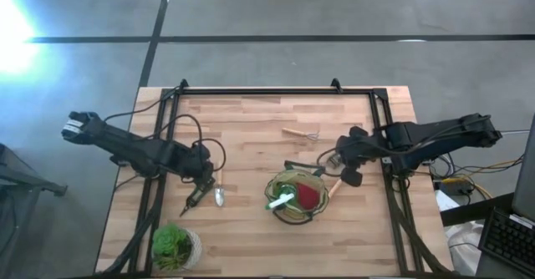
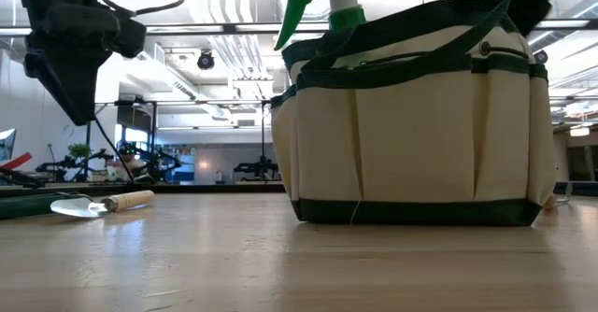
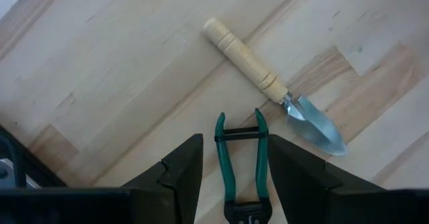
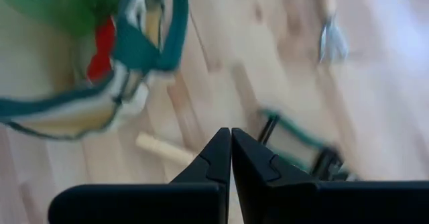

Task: Pick & Place Garden tools in Gardening bag
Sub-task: Put the left shear scissors into the side pocket of the gardening bag

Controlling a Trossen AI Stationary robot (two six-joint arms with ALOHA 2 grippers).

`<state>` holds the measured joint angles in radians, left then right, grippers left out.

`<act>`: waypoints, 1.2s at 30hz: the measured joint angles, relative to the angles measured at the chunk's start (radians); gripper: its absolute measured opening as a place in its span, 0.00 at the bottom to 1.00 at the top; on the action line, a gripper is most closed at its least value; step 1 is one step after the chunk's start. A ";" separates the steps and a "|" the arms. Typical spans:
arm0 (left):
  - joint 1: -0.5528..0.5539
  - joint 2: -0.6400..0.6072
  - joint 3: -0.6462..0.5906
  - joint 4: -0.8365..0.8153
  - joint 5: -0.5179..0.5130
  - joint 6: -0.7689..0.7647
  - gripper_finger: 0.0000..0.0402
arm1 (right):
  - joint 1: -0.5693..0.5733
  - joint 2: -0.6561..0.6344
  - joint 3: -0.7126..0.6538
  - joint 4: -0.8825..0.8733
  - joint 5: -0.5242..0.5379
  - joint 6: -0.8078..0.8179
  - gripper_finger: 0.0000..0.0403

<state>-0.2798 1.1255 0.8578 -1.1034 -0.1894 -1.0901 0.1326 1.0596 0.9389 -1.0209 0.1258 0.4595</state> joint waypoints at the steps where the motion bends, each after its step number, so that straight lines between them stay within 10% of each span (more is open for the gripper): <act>1: -0.003 0.000 -0.004 0.000 0.000 0.000 0.42 | 0.000 -0.002 -0.017 -0.003 -0.014 0.015 0.02; 36: -0.007 0.000 -0.271 0.212 0.172 -0.090 0.42 | 0.000 -0.006 -0.167 0.095 -0.054 0.087 0.02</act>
<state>-0.2863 1.1255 0.5873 -0.8919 -0.0170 -1.1804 0.1326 1.0538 0.7715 -0.9255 0.0715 0.5465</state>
